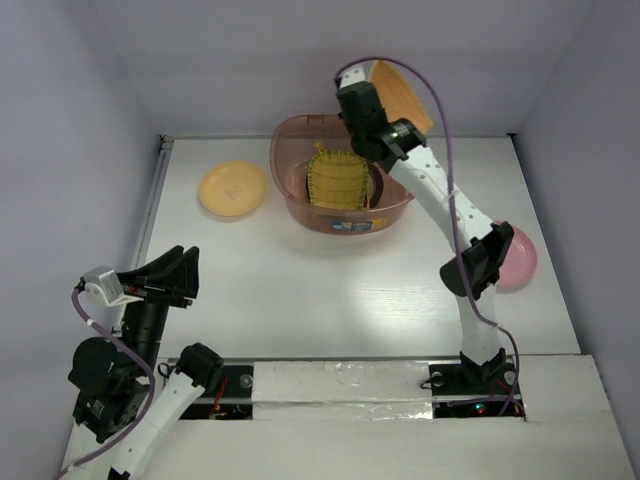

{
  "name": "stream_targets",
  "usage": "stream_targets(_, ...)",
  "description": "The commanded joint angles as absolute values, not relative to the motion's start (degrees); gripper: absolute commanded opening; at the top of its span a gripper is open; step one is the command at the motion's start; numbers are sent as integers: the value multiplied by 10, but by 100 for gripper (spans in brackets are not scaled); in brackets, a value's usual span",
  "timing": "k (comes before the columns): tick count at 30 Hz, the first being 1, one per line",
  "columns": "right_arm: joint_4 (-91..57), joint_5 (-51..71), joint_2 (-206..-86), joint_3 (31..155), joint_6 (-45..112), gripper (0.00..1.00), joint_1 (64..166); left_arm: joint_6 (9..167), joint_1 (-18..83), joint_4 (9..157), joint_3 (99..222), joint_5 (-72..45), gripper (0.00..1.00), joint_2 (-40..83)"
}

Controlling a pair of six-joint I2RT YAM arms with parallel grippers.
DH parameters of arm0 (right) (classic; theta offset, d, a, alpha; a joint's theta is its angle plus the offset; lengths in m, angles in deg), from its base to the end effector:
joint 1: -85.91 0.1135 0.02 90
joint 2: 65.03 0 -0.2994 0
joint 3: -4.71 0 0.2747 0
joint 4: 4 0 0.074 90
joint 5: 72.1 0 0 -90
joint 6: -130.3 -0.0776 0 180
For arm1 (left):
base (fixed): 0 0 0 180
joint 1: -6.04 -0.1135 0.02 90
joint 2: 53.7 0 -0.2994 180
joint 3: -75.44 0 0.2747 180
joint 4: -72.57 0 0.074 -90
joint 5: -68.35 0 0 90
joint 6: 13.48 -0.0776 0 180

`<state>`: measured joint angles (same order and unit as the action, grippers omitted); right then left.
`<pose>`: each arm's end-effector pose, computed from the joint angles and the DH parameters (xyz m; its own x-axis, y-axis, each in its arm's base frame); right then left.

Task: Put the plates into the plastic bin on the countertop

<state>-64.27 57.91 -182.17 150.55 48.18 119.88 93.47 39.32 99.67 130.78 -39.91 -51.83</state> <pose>0.4518 0.2443 0.4420 -0.4337 -0.4188 -0.7978 -0.0335 0.8923 -0.4502 0.0272 0.0112 0.4096 0.2717 -0.5095 -0.8165 0.3822 0.8357 -0.3943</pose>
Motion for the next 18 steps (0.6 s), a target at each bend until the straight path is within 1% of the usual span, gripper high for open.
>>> stream_targets(1, -657, 559, -1867, 1545, 520, 0, 1233, 929, 387, 978, 1305, -400, 38, -503)
stream_targets(6, -650, 537, -1932, 1549, 556, 0, 1292, 929, 376, 976, 1304, -396, 38, -490)
stream_targets(13, -632, 561, -1999, 1537, 590, 0, 1306, 929, 371, 975, 1304, -391, 38, -475)
stream_targets(16, -627, 549, -2010, 1531, 585, 0, 1306, 929, 365, 972, 1303, -387, 38, -467)
stream_targets(17, -621, 550, -2013, 1529, 583, 3, 1312, 929, 358, 971, 1304, -385, 38, -465)
stream_targets(18, -618, 562, -2013, 1526, 583, 17, 1312, 929, 358, 971, 1303, -385, 38, -463)
